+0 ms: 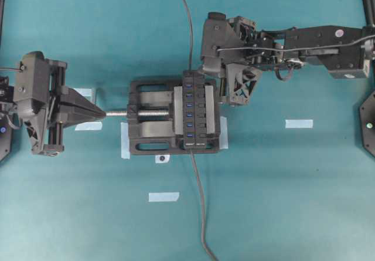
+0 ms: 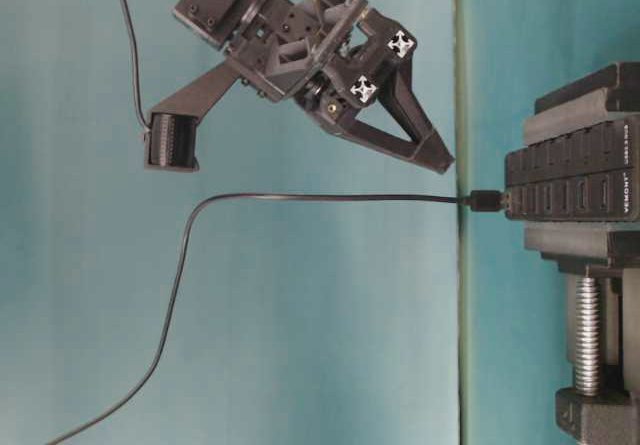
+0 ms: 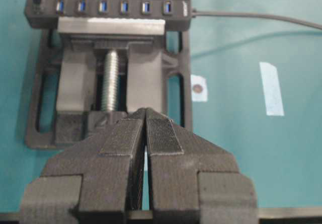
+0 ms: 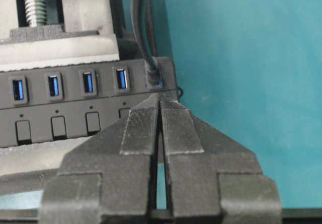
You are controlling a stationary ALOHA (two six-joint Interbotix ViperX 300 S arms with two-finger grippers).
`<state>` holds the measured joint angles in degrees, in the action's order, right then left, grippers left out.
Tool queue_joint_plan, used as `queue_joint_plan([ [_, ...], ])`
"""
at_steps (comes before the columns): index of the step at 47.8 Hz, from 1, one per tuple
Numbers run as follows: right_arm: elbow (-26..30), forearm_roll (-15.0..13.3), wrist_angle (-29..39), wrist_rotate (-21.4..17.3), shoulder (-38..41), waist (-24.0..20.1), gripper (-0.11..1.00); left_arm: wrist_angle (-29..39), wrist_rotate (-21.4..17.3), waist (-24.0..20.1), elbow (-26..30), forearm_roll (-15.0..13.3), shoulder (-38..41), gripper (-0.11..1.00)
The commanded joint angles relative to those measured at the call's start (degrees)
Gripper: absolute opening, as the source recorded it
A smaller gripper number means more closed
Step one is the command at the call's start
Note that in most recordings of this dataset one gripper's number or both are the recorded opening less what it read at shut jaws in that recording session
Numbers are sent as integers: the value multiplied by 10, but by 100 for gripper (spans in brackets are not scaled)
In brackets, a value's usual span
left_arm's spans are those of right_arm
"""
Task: Insert the USB into the second port from the front of the fixed hub.
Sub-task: 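Move the right gripper over the hub toward the plugged USB connector, then close the right gripper on the black USB plug at the hub end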
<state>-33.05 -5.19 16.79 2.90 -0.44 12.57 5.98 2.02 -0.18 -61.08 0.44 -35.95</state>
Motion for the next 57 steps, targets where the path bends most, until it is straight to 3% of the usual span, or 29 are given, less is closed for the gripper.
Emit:
queue_joint_plan([
  [1,8,-1,-4,4,-6,2,1,-5,0,2,15,1,-1,0],
  [11,5,0,-18,5,-4,-6,7,-5,0,2,14,2,-2,0],
  [17,1,-1,-33,5,-4,-7,17,-5,0,2,15,1,0,0],
  [21,1,-1,-43,4,-4,-7,32,-5,2,2,15,1,3,0],
  [29,-1,0,-46,-4,0,-6,77,-5,3,3,16,1,5,0],
  [32,-2,0,-46,-4,3,-6,87,-5,3,2,18,1,5,0],
  [57,24,0,-49,-4,40,-3,84,-5,3,3,19,1,6,0],
])
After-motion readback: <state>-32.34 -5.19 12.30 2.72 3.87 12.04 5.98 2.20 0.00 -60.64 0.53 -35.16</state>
